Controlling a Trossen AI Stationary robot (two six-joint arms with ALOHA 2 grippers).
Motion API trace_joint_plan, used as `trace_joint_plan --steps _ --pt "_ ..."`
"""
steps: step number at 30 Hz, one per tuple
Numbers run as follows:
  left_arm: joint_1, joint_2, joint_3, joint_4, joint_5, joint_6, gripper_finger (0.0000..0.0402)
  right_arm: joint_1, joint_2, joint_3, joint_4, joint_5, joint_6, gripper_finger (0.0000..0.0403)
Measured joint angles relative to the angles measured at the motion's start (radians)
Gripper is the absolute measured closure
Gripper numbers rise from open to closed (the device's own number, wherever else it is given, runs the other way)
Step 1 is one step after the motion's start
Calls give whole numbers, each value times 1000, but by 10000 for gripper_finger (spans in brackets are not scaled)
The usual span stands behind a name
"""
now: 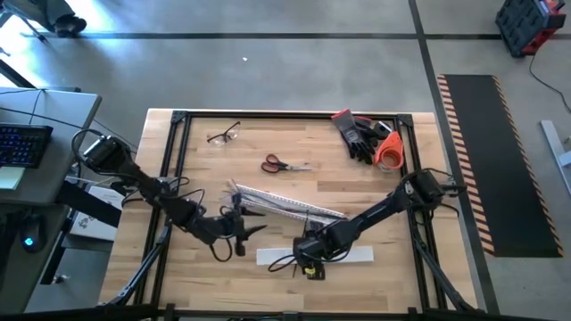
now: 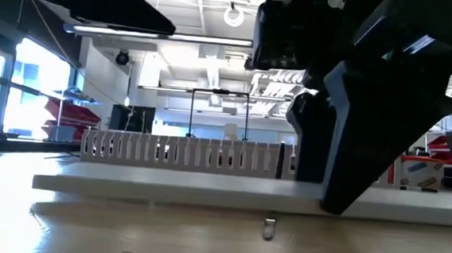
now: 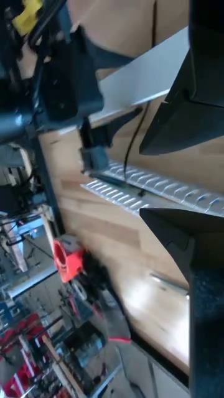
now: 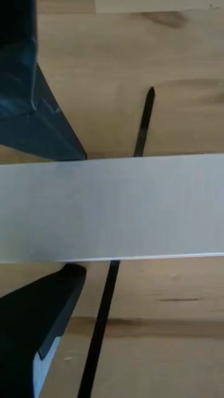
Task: Ziptie cables
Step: Close the white cable duct lid
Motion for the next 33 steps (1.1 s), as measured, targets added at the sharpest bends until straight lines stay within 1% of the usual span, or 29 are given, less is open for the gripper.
trace_joint_plan --steps 2,4,5,7,9,11,14,18,21,27,33 --pt "-15 0 0 -16 -10 -24 269 4 -10 -3 2 12 -17 110" --pt "-27 0 0 -44 -12 -57 269 22 -30 -6 -1 66 -52 107" --pt "-32 0 -1 -57 -12 -76 269 36 -44 -6 5 103 -73 106" --pt "-43 0 -8 -68 -14 -103 269 72 -65 -4 12 212 -110 105" --pt "-51 1 -12 -67 -13 -117 269 106 -69 -22 52 309 -120 105" --pt "-59 0 -18 -64 -13 -132 269 130 -67 -72 149 330 -109 104" --pt "-69 0 -27 -69 -13 -149 269 142 -68 -185 359 327 -54 103" --pt "-75 0 -29 -67 -10 -163 269 143 -92 -317 581 316 1 103" --pt "-74 1 -30 -70 -9 -190 269 143 -93 -381 712 300 -34 103" --pt "-59 1 -30 -70 -9 -232 269 143 -95 -448 828 255 -108 102" --pt "-52 1 -30 -73 -8 -238 269 143 -133 -423 841 269 -211 102"
